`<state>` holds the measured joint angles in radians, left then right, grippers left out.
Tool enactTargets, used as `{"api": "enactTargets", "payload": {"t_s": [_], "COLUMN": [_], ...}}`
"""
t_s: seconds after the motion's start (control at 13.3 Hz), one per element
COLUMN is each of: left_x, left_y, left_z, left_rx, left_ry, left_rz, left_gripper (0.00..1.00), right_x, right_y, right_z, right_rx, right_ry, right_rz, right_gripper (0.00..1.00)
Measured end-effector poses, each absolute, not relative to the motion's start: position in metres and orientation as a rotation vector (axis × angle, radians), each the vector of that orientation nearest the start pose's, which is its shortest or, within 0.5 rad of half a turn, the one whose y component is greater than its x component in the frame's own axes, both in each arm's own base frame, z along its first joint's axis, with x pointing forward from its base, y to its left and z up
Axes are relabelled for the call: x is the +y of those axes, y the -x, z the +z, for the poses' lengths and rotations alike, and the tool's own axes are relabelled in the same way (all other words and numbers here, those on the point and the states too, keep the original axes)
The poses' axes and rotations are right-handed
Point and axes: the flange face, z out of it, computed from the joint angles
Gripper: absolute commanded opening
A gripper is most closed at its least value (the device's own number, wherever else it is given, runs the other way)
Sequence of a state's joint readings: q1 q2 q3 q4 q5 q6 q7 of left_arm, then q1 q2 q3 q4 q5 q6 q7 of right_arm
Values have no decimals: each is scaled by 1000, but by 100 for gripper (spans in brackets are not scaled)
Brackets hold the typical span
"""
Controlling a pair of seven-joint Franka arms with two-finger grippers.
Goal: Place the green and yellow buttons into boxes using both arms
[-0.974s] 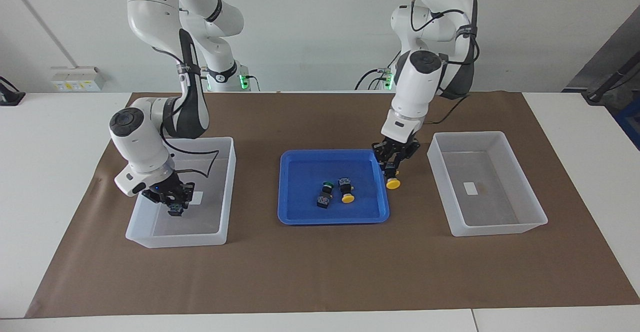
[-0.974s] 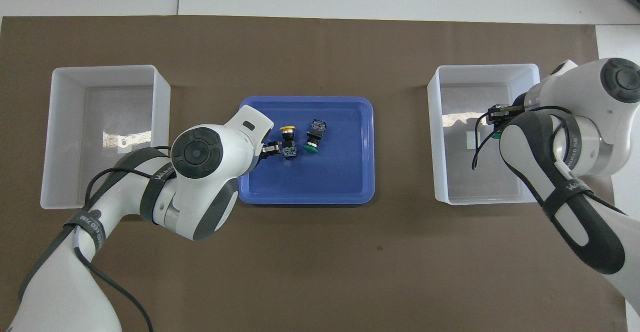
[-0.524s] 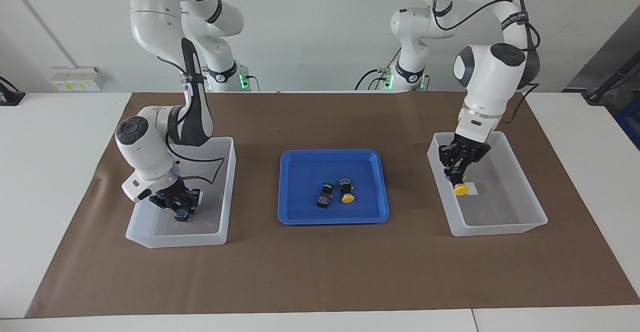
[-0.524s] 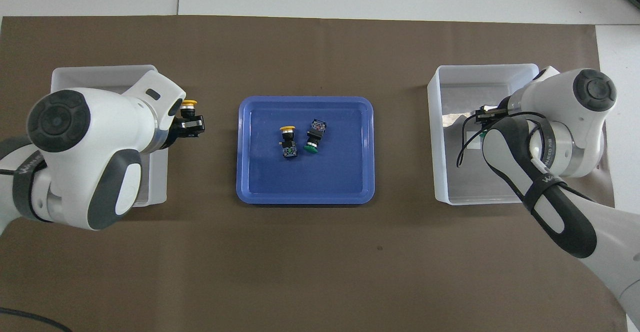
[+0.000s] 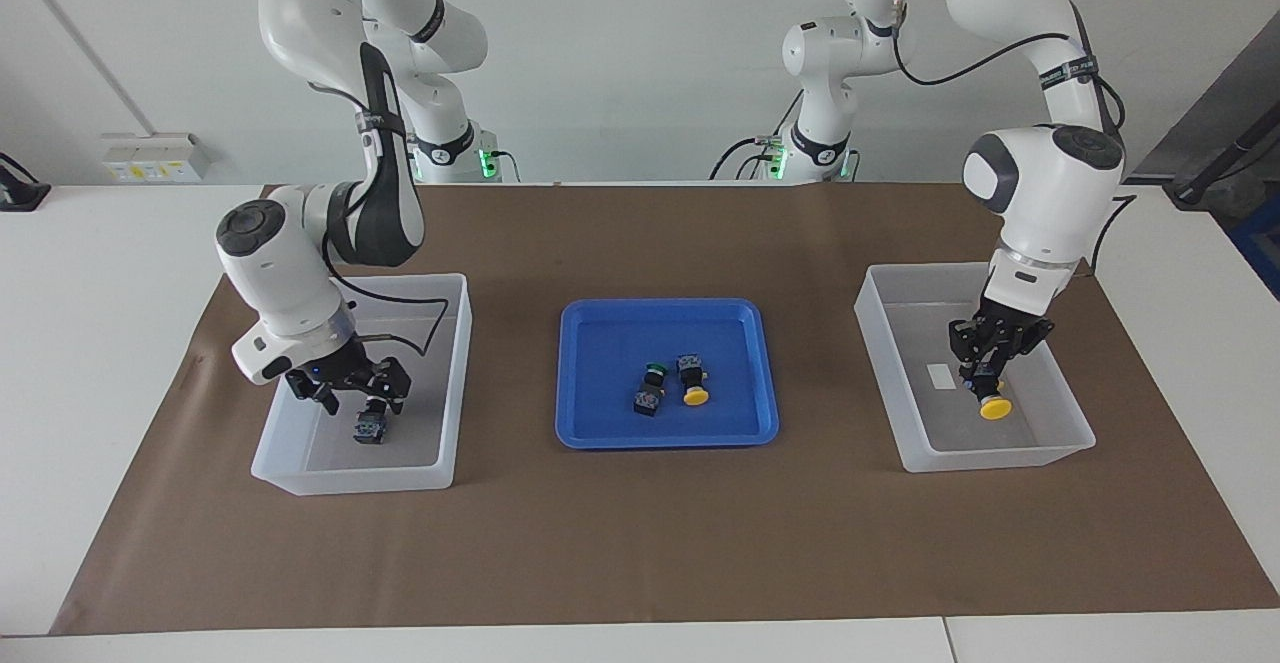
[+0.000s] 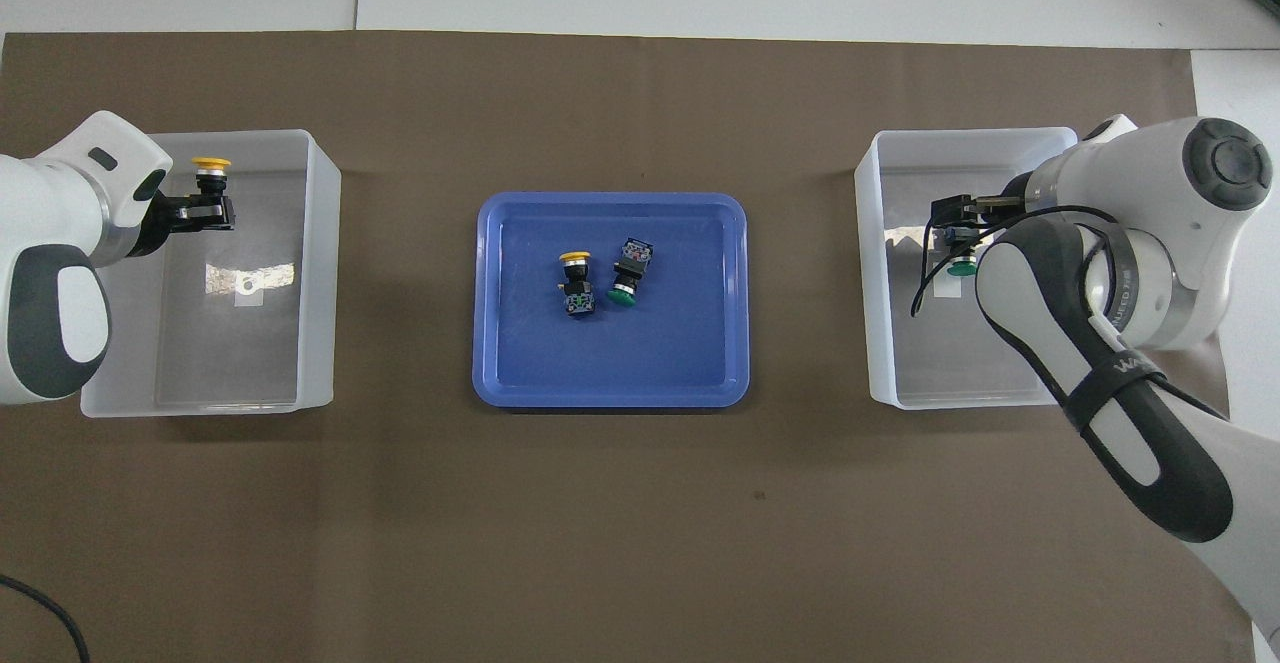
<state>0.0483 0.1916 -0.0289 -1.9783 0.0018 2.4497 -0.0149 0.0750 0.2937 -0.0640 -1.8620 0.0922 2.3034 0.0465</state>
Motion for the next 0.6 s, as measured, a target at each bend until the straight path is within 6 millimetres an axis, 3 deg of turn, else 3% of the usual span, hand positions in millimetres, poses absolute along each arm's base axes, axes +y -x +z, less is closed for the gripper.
{"api": "enactTargets", "payload": {"t_s": [0.15, 0.3, 0.6], "left_x": [15, 16, 22], "left_y": [-631, -639, -648], "left_z": [388, 376, 351], "left_rx": [-58, -60, -75], "left_ry": [3116, 3115, 3118], "left_rz": [-432, -443, -423], "left_gripper": [0, 0, 0], "right_x": [55, 105, 210], "right_y": [-632, -627, -604], "right_z": [407, 420, 413], "right_rx": [228, 323, 538], "right_ry": [3050, 3025, 2971], "right_rz": [-195, -182, -143], "right_gripper": [100, 100, 100]}}
